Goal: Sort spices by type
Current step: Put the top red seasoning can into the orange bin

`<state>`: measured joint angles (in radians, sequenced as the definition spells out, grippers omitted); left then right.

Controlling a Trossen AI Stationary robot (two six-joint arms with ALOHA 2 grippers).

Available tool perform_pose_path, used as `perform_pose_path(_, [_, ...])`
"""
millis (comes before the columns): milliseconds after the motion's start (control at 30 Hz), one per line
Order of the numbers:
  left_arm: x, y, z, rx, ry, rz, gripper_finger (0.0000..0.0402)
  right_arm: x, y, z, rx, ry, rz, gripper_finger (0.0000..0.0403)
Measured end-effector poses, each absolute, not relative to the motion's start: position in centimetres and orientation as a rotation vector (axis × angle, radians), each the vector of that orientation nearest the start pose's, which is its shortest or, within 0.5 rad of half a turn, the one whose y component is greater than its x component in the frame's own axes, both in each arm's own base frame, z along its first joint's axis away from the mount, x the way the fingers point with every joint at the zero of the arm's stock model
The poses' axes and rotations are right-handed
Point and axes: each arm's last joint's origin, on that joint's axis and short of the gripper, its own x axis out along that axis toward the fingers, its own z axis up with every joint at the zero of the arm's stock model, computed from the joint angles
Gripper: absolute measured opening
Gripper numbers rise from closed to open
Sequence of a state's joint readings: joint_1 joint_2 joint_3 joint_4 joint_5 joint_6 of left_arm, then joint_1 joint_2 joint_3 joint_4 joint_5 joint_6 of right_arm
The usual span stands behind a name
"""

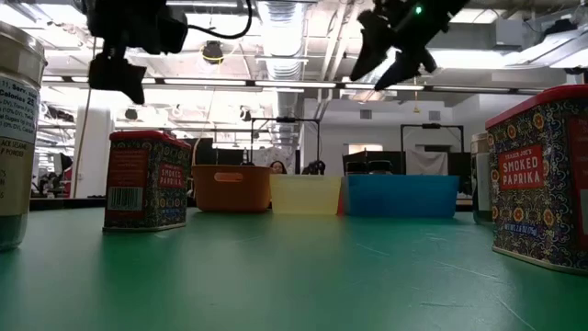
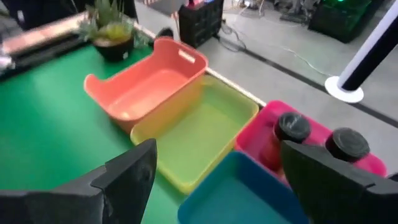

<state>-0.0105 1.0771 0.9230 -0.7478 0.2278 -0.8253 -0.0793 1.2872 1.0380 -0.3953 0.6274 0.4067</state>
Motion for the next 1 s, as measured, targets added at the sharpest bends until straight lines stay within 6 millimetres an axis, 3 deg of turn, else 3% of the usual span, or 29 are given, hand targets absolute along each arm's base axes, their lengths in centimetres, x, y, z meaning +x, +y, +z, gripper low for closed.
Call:
perform_pose_path(333, [22.5, -4.2, 26.7, -0.943, 0.949, 0.450, 0.0297, 27.2, -2.6, 32.3, 0.195, 0.459, -0.746, 0.0365])
perform_pose_path(467, [24.3, -5.1, 26.8, -0.975, 0.917, 0.573, 0.0296, 27.3, -1.8, 33.2, 0.138, 0.470, -0.675, 0.0365])
perform_pose_path(700, [27.9, -7.3, 26.5, -0.972, 1.037, 0.715, 0.0296, 27.4, 0.4, 34.4, 0.085, 0.455, -0.575, 0.0365])
perform_pose_path(1000, [31.3, -8.9, 25.2, -0.967, 1.099, 0.832, 0.0296, 27.2, 3.5, 34.4, 0.062, 0.466, -0.441, 0.0365])
